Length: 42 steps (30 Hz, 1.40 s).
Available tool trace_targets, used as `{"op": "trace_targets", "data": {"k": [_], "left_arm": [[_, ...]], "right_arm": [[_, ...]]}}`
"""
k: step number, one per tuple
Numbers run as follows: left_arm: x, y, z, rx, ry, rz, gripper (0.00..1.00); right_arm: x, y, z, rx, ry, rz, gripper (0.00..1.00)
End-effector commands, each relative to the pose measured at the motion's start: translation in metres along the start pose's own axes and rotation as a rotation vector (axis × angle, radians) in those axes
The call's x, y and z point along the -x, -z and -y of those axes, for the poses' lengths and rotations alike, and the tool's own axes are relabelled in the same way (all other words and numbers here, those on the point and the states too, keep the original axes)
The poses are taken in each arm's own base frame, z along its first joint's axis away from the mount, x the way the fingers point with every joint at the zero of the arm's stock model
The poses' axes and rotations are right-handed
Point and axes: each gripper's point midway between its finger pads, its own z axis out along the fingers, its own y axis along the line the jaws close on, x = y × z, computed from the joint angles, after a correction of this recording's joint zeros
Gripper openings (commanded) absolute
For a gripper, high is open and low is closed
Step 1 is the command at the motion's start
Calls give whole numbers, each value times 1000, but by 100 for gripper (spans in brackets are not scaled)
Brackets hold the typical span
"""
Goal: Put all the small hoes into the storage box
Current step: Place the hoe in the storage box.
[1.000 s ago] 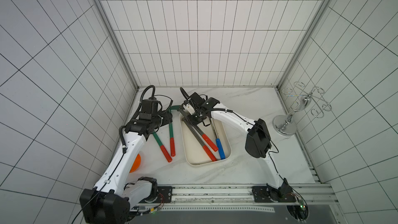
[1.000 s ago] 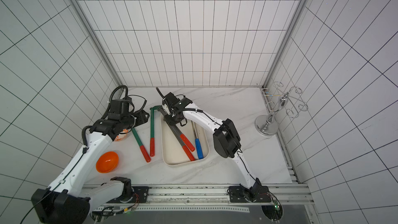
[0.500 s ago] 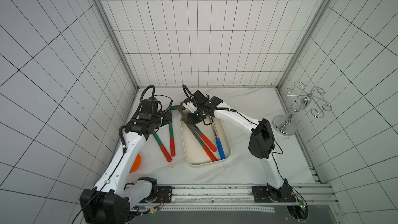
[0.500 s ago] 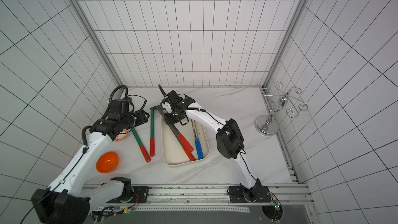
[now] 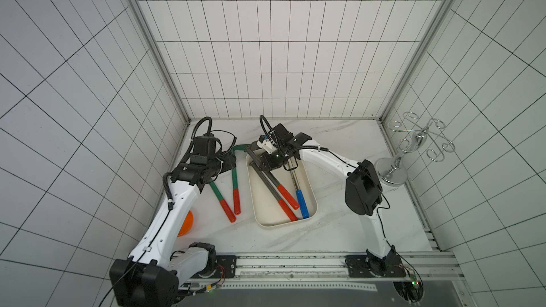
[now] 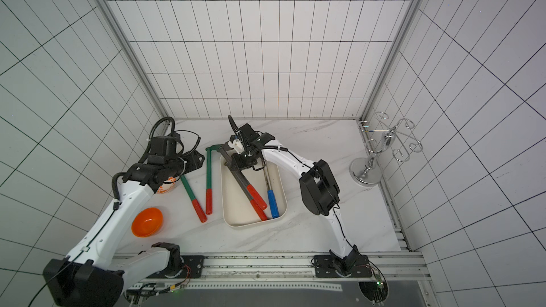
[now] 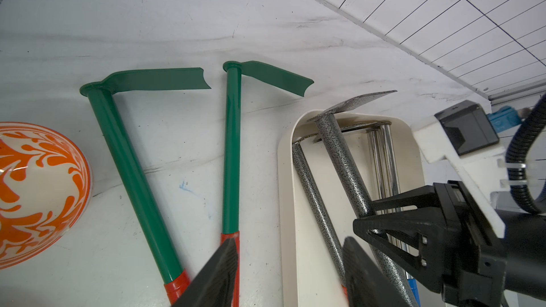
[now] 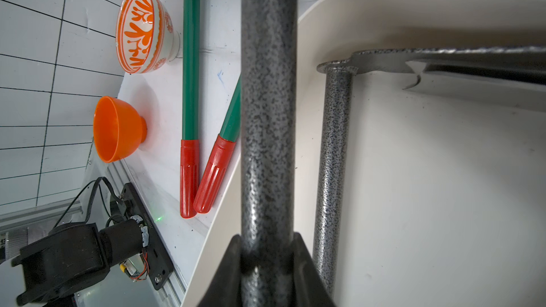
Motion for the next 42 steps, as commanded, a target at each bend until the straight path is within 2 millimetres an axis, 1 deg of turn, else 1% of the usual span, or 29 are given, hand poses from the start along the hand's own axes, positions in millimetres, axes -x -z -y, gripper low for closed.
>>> {"op": "trace_targets", "data": {"k": [1, 4, 12, 22, 25, 28, 33, 37, 40, 42], "left_arm": [[5, 3, 1, -12, -12, 28, 59], [4, 2, 0, -11, -11, 28, 59], [4, 3, 0, -11, -9, 30, 59], [4, 3, -1, -11, -8, 28, 59], [4, 3, -2, -8, -7, 30, 59], [3, 2, -2, -9, -5, 27, 59], [3, 3, -1, -12, -3, 26, 59], [4, 4, -1, -13, -4, 29, 59], [4, 4, -1, -14, -5, 30, 59], [3, 4, -1, -13, -4, 29, 59]], "right_arm": [[12, 21, -24, 98, 35, 71, 0], [13, 19, -23, 113, 33, 75, 0], [13, 17, -10, 132, 23, 78, 0], [3, 6, 6, 155, 14, 53, 0], [1, 7, 4, 163, 18, 59, 0], [6, 13, 1, 157, 33, 84, 0], [22, 31, -15, 155, 81, 140, 0], [30, 41, -31, 161, 107, 166, 0], [28, 43, -39, 170, 111, 163, 0], [22, 40, -42, 175, 107, 147, 0]]}}
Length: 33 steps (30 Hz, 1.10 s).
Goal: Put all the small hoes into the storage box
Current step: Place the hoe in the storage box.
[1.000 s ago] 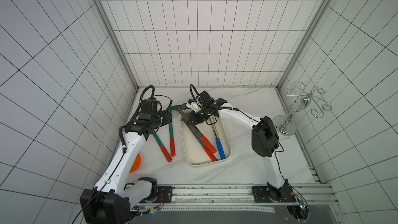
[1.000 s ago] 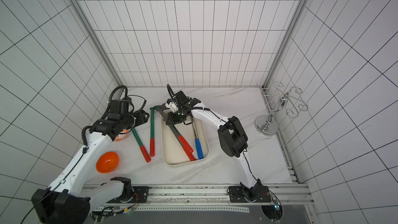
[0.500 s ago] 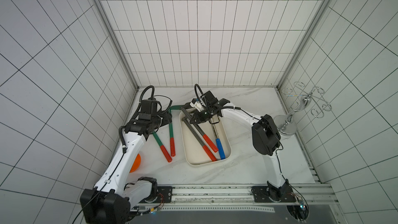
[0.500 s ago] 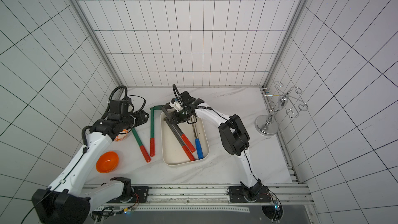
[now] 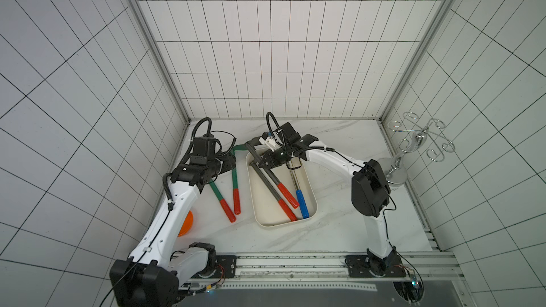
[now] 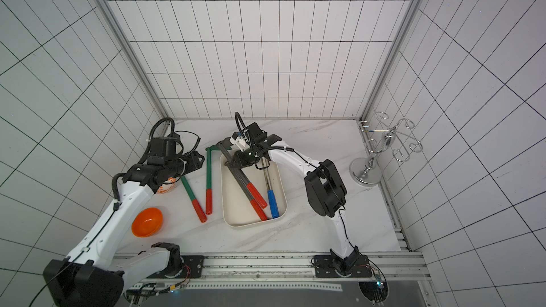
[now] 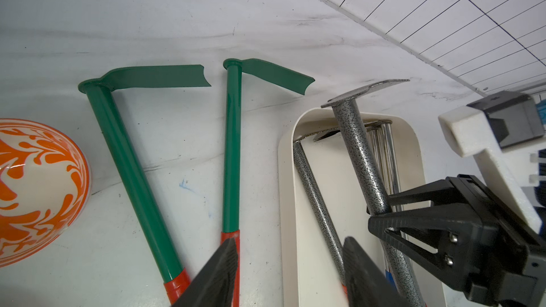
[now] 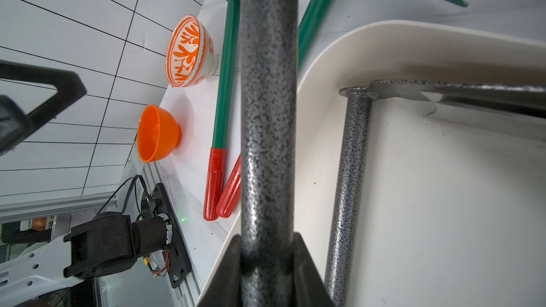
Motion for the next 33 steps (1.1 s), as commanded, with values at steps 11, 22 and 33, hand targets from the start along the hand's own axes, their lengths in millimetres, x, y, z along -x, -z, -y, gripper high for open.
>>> {"op": "trace_targets", "data": {"k": [11, 22, 33], "left_arm": [[4, 4, 0, -12, -8, 29, 59], [4, 3, 0, -10, -11, 27, 59], [5, 1, 0, -9, -12, 24, 59]], "right_arm": [[-10, 3, -30, 53, 54, -3, 0], [-26, -8, -13, 46, 25, -34, 0], [-32, -9, 13, 21, -7, -38, 0]]}}
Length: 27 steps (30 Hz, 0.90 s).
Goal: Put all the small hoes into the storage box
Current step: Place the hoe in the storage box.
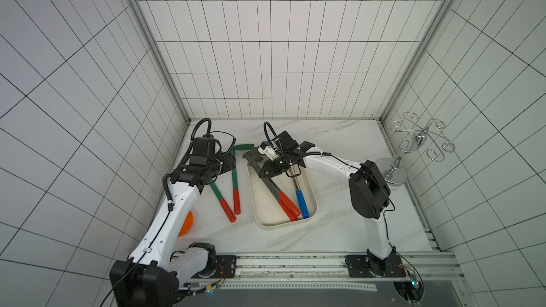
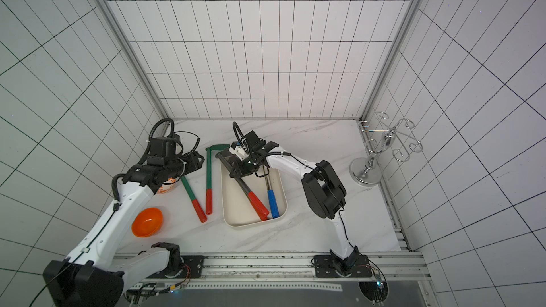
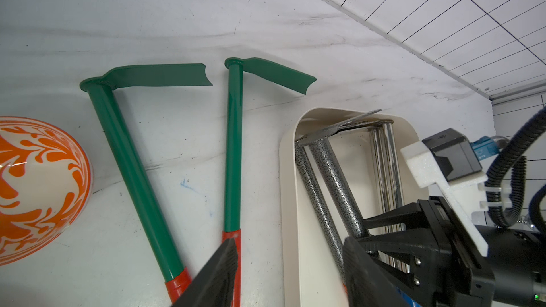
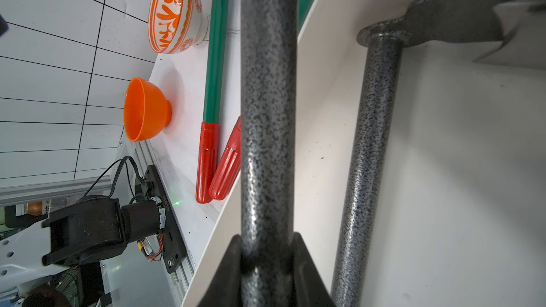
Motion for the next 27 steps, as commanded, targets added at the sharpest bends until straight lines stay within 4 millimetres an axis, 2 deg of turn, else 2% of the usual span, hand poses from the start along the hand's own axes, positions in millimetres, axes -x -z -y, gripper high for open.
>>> {"op": "trace_targets", "data": {"k": [1, 5, 11, 27], "left_arm": [[6, 1, 2, -10, -13, 24, 59], [7, 1, 2, -11, -15, 24, 59], [6, 0, 2, -10, -13, 22, 59], [4, 2, 0, -7, -12, 22, 59]], "right_arm": [[1, 9, 2, 24, 23, 28, 0], [-4, 8, 17, -15, 18, 16, 0], [-11, 1, 28, -51, 12, -15, 0], [-18, -22, 35, -96, 6, -55, 0]]}}
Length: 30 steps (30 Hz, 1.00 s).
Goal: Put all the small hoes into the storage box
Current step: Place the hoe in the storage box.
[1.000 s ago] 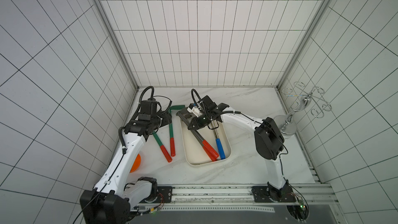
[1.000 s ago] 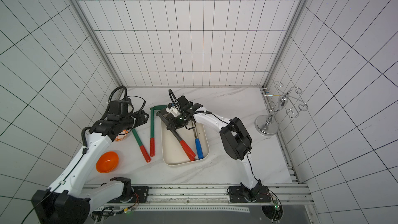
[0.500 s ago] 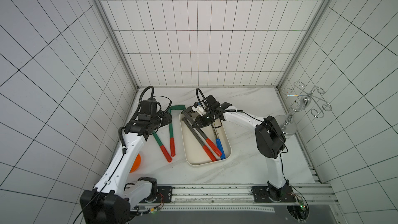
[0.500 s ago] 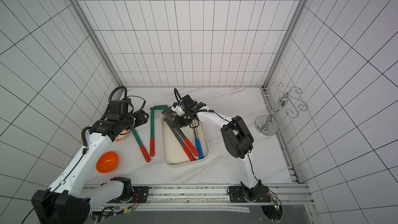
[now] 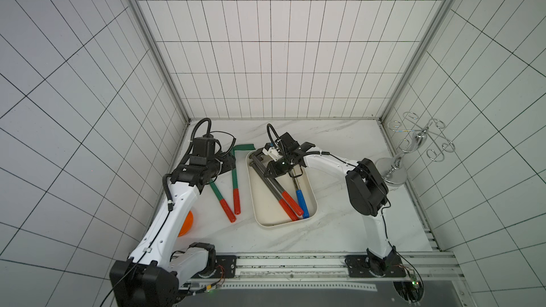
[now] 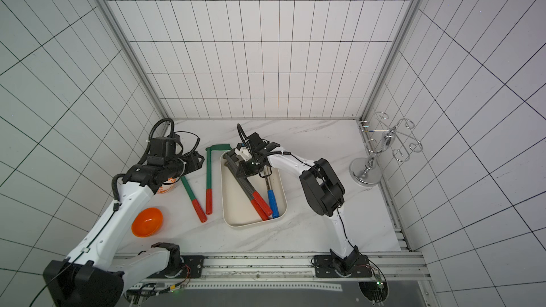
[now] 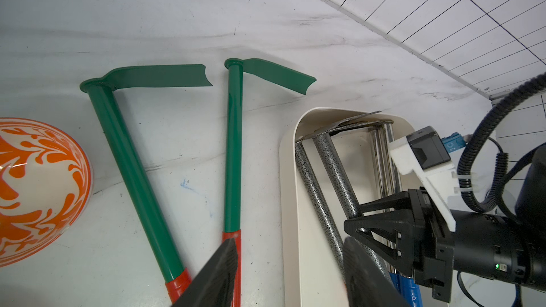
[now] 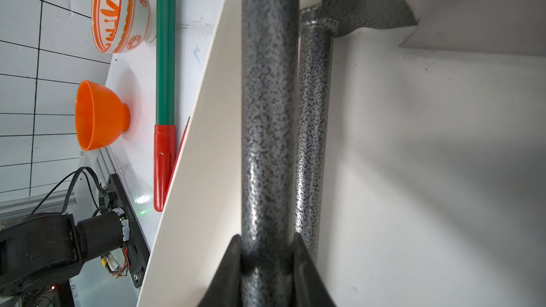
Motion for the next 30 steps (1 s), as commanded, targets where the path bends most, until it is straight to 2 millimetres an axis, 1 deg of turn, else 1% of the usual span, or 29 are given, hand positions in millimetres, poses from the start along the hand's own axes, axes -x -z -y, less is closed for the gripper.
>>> {"op": "trace_targets", "data": {"k": [1, 8, 22, 30], "left_arm": [[4, 2, 0, -6, -9, 21, 59], [4, 2, 1, -8, -8, 21, 59], [2, 2, 0, -7, -9, 20, 59], [2, 3, 0, -6, -9, 21, 59]], "right_arm": [[-7, -12, 3, -9, 18, -29, 0], [-10, -19, 11, -49, 13, -35, 0], [-19, -34, 17, -86, 10, -62, 0], [-24, -39, 26, -128, -4, -74, 0]]}}
